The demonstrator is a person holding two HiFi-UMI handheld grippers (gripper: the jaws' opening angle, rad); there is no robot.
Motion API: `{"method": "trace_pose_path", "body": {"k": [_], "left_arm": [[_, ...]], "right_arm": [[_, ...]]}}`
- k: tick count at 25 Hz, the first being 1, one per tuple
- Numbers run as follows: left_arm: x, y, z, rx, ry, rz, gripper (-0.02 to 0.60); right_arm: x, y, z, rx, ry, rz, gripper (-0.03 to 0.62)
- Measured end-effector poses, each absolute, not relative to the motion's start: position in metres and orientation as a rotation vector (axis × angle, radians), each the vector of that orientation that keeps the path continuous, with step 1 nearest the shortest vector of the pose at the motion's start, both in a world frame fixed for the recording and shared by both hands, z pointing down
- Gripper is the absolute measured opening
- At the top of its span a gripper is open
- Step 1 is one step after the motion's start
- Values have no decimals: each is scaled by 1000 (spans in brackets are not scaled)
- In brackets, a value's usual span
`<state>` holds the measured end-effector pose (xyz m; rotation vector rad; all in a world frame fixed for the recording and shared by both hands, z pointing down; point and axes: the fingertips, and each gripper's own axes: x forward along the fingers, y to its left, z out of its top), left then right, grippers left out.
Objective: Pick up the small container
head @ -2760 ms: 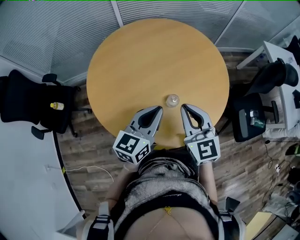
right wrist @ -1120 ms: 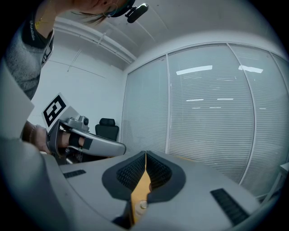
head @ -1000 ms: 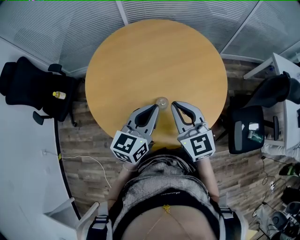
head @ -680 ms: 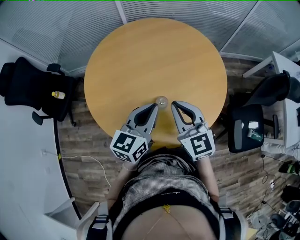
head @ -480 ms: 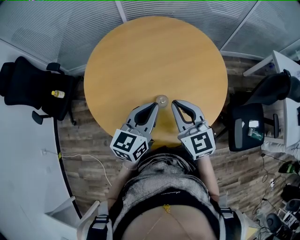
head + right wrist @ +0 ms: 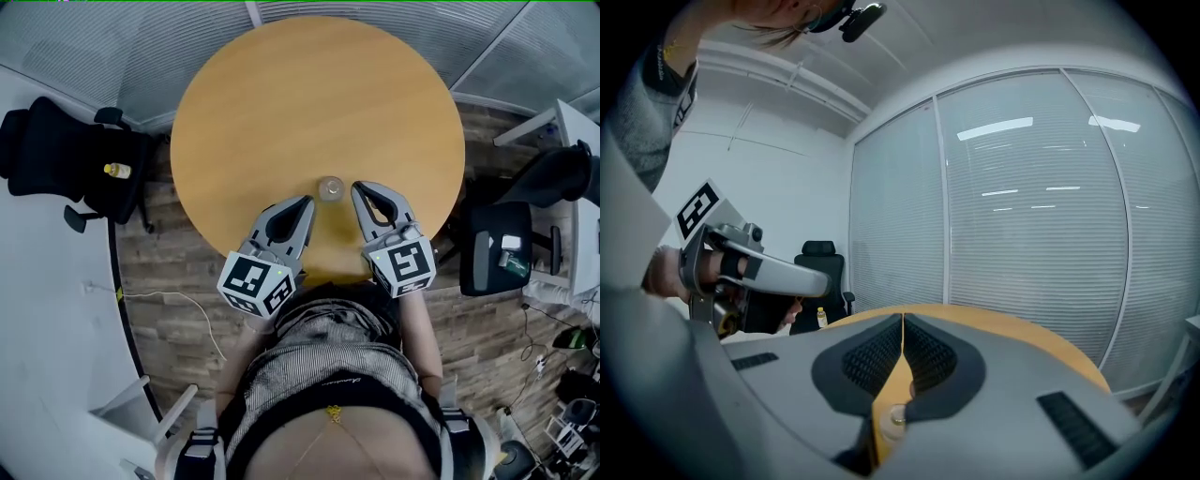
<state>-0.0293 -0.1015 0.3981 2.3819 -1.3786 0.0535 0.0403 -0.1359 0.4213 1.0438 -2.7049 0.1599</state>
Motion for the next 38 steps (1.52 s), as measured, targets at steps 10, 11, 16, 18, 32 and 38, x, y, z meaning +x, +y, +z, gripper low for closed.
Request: {"method": "trace_pose_path", "body": {"k": [10,11,16,18,32,38], "left_arm": [[-46,-95,406,2345,-1410,68,3],[-48,-94,408,2340,-1411,68,3],[-52,-92,418,2317,-1412,79,3],[-51,-91,421,2307,-1408,78,3],[-51,-87,436,2263,-1386,87,3],[-54,-84,445,2234,-1389,99,3]], "right_arm": [[38,-155,460,1040,-2666,211,20],[37,-155,464,1031,-2668,219,20],[38,-154,483,1007,-2666,267,20],[39,-152,490,998,-2658,277,20],[33,-140,552,897,-2539,380,20],[28,-138,579,873,-2496,425,20]]}}
